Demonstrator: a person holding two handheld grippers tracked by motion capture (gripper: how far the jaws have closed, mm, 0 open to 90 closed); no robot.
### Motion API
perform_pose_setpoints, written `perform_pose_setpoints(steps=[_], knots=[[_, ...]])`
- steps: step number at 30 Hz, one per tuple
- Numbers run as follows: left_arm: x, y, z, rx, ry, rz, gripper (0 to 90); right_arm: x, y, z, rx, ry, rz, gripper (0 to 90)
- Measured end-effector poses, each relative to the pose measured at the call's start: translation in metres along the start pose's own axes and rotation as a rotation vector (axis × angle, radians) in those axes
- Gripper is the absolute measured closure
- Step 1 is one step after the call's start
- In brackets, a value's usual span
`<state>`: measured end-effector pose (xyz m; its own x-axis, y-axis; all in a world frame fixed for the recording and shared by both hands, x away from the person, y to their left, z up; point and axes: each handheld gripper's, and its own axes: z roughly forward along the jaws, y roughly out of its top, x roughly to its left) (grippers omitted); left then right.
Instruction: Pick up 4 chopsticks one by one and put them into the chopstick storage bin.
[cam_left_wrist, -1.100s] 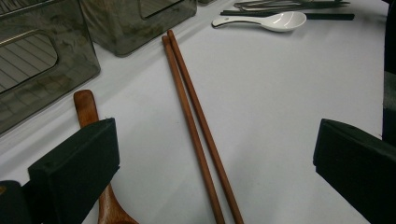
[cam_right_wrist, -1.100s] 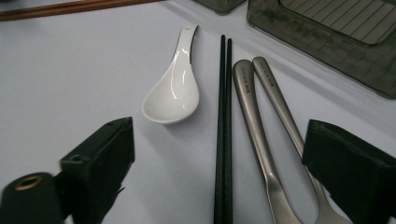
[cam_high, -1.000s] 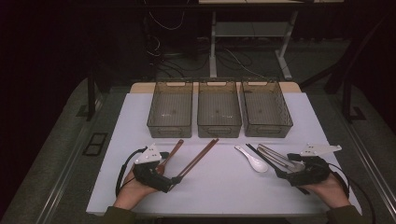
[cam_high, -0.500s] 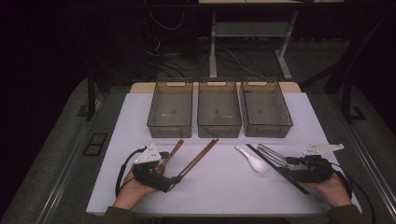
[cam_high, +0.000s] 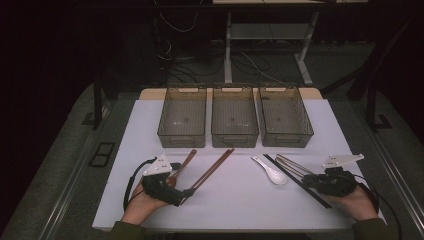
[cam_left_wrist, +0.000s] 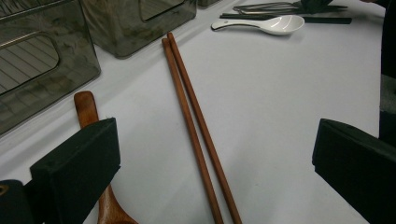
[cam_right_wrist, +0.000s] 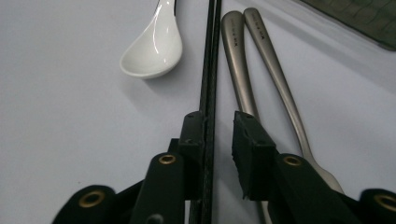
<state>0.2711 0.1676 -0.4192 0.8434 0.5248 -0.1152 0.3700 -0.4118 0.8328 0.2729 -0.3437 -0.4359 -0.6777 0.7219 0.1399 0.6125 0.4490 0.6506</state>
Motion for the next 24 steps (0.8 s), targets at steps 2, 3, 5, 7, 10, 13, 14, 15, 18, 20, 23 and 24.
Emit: perform_pose_setpoints(steps=[2, 3, 5, 7, 10, 13, 14, 15, 18, 20, 23, 24], knots=[[0.0001, -0.0001, 0.0001, -0.002, -0.001, 0.000, 0.1, 0.0001, -0.0002, 0.0014, 0.008, -0.003, -0.002, 76.5], [0.0001, -0.0002, 0.0001, -0.002, -0.001, 0.001, 0.1, 0.0001, -0.0002, 0.0014, 0.008, -0.003, -0.002, 76.5], [0.0001, -0.0002, 0.0002, -0.002, -0.001, 0.001, 0.1, -0.0004, -0.0005, 0.0034, 0.022, -0.002, -0.009, 77.8], [0.0000, -0.0003, 0.0003, -0.003, -0.001, 0.002, 0.1, -0.0002, -0.0008, 0.0044, 0.029, -0.001, -0.011, 79.1], [-0.0005, -0.0003, 0.0002, -0.003, 0.000, 0.001, 0.1, -0.0004, -0.0008, 0.0046, 0.034, 0.002, -0.012, 79.7], [-0.0002, -0.0004, 0.0004, -0.002, 0.000, 0.001, 0.1, -0.0005, -0.0007, 0.0046, 0.036, 0.004, -0.010, 80.2], [-0.0002, -0.0004, 0.0004, -0.002, 0.000, 0.001, 0.1, -0.0006, -0.0008, 0.0047, 0.035, 0.005, -0.011, 80.2], [-0.0002, -0.0004, 0.0005, -0.002, -0.001, 0.001, 0.1, -0.0006, -0.0008, 0.0047, 0.036, 0.005, -0.011, 80.2], [-0.0003, -0.0005, 0.0005, -0.001, -0.001, 0.001, 0.1, -0.0006, -0.0008, 0.0047, 0.035, 0.007, -0.012, 80.2], [-0.0003, -0.0005, 0.0005, -0.001, -0.001, 0.002, 0.1, -0.0005, -0.0007, 0.0046, 0.035, 0.008, -0.011, 80.2], [-0.0001, -0.0005, 0.0005, 0.002, -0.002, 0.002, 0.1, -0.0002, -0.0006, 0.0046, 0.034, 0.011, -0.010, 80.2], [-0.0002, -0.0005, 0.0005, 0.002, -0.001, 0.002, 0.1, -0.0002, -0.0006, 0.0046, 0.034, 0.011, -0.010, 80.2]])
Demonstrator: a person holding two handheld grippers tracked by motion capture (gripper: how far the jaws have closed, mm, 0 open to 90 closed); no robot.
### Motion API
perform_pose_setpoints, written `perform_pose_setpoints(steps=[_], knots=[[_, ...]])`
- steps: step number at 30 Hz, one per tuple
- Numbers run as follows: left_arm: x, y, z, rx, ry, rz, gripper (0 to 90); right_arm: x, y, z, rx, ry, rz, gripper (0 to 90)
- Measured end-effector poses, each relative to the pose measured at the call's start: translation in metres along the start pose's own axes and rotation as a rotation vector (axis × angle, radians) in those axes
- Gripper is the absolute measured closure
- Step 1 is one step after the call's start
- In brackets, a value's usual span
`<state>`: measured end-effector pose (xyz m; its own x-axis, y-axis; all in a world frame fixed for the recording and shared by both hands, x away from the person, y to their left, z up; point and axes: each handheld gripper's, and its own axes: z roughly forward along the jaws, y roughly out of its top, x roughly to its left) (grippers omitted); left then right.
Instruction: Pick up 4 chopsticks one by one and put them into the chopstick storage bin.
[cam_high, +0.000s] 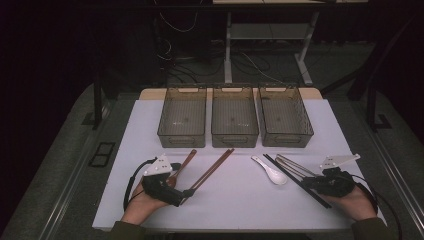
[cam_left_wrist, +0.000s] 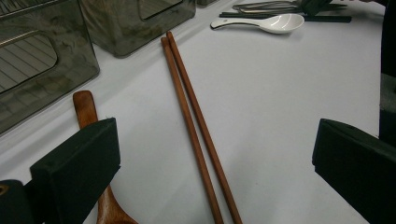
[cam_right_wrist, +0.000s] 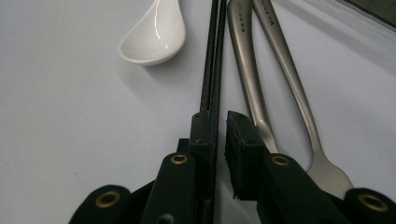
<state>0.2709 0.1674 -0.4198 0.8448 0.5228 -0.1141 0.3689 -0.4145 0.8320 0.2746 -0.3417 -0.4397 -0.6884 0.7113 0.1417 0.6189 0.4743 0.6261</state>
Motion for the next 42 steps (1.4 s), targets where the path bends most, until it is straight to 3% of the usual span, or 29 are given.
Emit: perform_pose_setpoints(steps=[27, 42], knots=[[-0.0002, -0.0002, 0.0008, 0.005, 0.000, 0.004, 0.1, 0.0051, -0.0002, 0.0046, 0.036, -0.043, -0.052, 84.7], [-0.0004, -0.0004, 0.0011, 0.007, -0.004, 0.006, 0.1, 0.0053, 0.0014, 0.0043, 0.044, -0.045, -0.024, 85.7]])
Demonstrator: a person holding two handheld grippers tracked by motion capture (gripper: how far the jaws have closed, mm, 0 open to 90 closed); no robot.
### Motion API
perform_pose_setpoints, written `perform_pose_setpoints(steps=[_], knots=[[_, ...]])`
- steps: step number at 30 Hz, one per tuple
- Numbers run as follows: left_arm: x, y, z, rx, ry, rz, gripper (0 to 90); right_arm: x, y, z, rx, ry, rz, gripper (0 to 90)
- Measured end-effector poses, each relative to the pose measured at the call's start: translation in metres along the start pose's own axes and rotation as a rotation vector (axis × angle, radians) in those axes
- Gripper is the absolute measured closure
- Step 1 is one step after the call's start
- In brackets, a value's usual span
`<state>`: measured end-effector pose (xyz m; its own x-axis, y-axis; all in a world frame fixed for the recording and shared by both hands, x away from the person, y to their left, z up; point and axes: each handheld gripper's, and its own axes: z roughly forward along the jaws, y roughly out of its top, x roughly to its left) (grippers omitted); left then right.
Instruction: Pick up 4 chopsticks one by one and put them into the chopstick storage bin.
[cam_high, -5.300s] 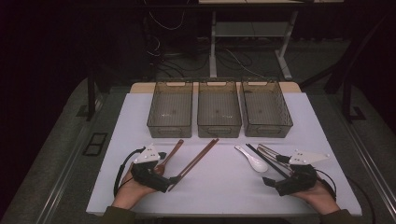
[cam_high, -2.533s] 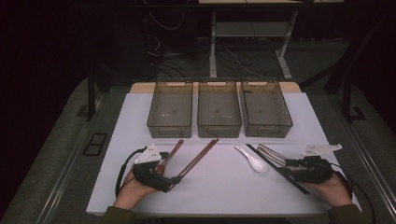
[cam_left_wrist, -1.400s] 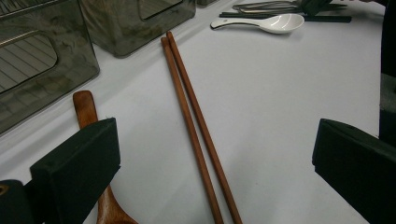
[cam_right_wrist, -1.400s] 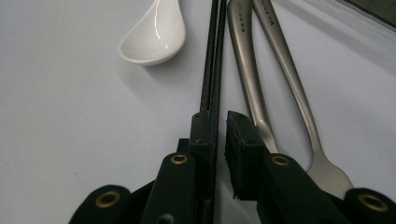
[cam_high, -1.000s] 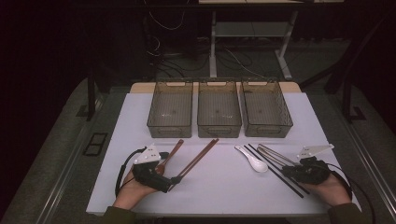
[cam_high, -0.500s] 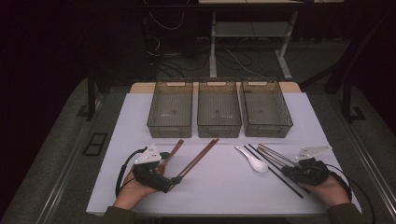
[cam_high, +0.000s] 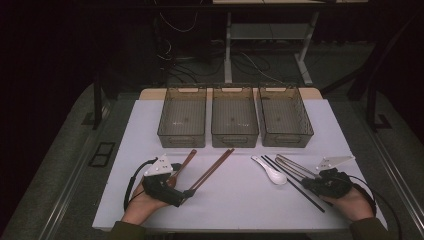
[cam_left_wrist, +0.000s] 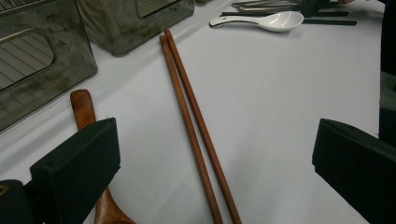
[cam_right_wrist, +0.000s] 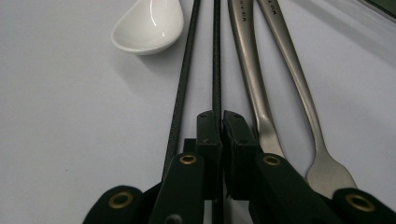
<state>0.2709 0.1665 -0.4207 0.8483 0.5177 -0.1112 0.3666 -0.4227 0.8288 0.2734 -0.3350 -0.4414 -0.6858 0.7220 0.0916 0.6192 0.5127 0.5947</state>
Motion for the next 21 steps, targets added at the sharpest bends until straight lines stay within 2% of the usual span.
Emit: perform_pose_setpoints(steps=[10, 21], knots=[[0.000, -0.001, 0.000, 0.001, -0.002, -0.001, 0.1, -0.001, 0.000, -0.004, -0.016, 0.020, 0.007, 85.7], [0.000, -0.001, 0.001, 0.002, -0.002, -0.004, 0.1, -0.003, -0.001, -0.013, -0.069, 0.036, 0.012, 85.7]])
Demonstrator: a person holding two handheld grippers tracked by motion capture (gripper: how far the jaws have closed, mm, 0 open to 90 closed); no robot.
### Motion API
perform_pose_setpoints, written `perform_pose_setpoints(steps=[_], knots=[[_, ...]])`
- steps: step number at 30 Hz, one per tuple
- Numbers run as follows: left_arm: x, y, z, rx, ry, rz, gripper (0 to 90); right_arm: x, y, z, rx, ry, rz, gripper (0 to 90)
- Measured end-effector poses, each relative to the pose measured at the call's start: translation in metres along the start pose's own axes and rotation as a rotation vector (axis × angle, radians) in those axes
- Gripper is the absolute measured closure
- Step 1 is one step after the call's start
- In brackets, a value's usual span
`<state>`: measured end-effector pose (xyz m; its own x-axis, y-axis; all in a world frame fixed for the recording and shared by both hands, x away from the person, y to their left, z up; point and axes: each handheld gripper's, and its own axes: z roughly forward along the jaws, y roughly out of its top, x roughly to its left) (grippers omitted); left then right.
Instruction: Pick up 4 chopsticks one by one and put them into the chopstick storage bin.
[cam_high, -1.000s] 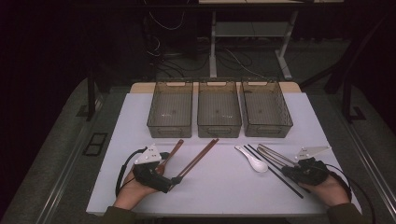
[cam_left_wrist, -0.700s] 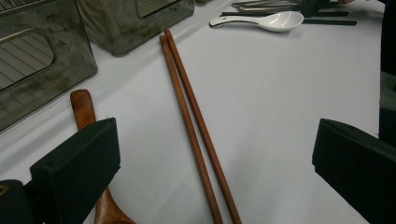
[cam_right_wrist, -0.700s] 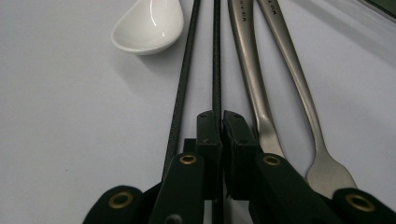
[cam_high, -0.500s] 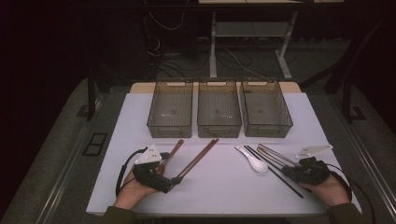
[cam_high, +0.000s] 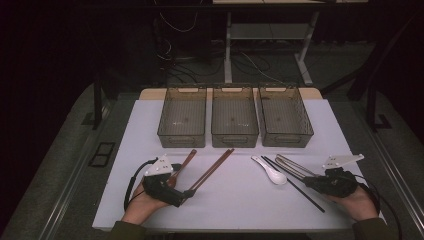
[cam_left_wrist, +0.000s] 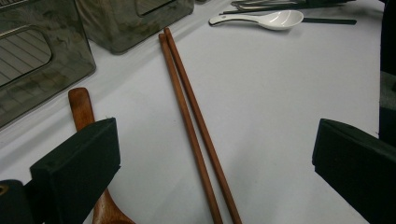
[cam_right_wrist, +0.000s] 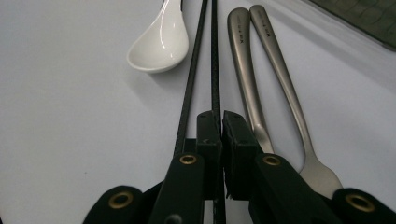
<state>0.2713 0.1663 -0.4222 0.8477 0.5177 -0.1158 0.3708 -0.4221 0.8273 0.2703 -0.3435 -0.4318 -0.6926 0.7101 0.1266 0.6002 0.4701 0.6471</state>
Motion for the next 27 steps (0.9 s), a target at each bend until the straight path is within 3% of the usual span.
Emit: perform_pose_setpoints(steps=[27], knots=[[0.000, -0.001, 0.001, -0.004, -0.001, -0.004, 0.1, -0.003, 0.000, -0.018, -0.109, 0.030, 0.001, 85.7]])
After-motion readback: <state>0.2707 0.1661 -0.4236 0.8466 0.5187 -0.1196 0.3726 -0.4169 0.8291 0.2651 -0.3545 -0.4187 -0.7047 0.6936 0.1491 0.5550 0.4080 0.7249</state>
